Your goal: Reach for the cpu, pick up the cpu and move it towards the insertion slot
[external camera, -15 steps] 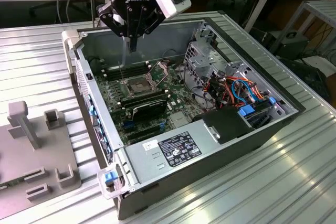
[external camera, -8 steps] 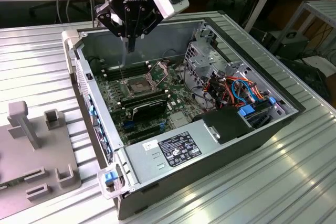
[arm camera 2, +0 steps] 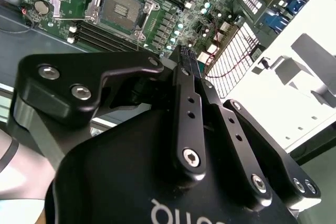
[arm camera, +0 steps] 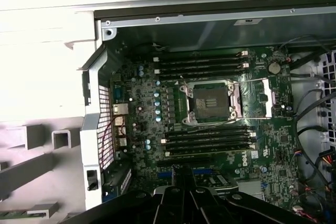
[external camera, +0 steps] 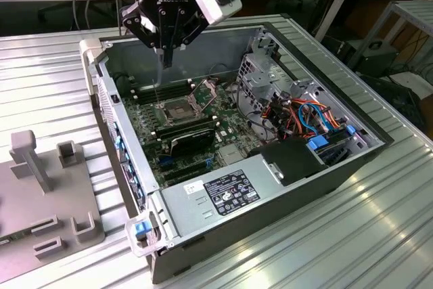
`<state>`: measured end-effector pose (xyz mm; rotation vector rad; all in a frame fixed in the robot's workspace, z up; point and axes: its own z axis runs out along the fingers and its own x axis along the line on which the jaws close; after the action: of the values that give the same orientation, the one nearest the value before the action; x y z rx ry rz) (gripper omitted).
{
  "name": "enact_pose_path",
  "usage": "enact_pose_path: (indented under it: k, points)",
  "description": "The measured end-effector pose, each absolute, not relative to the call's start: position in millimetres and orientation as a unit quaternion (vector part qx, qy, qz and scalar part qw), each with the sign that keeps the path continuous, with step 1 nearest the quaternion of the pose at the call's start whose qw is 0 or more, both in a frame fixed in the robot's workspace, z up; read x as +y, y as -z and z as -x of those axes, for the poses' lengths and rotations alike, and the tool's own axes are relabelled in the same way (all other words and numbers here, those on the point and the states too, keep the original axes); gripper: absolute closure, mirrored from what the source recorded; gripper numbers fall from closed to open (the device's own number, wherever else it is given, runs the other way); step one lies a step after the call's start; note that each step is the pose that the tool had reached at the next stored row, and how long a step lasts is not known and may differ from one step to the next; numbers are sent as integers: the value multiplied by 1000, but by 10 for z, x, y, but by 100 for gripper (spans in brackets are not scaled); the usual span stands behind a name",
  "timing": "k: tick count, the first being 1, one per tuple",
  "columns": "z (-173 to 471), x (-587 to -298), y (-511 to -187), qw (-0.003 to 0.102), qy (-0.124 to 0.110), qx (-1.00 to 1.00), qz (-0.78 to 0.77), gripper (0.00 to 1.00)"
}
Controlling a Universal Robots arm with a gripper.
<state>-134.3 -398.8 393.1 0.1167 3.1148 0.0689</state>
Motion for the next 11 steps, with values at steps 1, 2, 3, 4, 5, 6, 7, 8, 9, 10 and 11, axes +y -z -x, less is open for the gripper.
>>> enact_pose_path:
  k: [1, 2, 3, 4, 5, 6, 7, 8, 9, 10, 11]
  points:
    - [1344, -3989, -3931, 12, -22, 999, -37, 89]
    - [1350, -3988, -3930, 12, -22, 999, -37, 89]
    - [1355, -3988, -3930, 12, -22, 999, -37, 89]
    - [1357, -3988, -3930, 12, -22, 999, -37, 89]
    - [1362, -3988, -3930, 12, -22, 999, -37, 89]
    - [1365, -3988, -3929, 11, -22, 999, -37, 89]
    - [1369, -3988, -3929, 11, -22, 999, -37, 89]
    - [1373, -3988, -3929, 11, -22, 999, -37, 89]
    - [1376, -3988, -3929, 11, -22, 999, -37, 89]
    - [1383, -3988, -3929, 11, -22, 999, -37, 89]
    - [1389, -3988, -3928, 11, -22, 999, -37, 89]
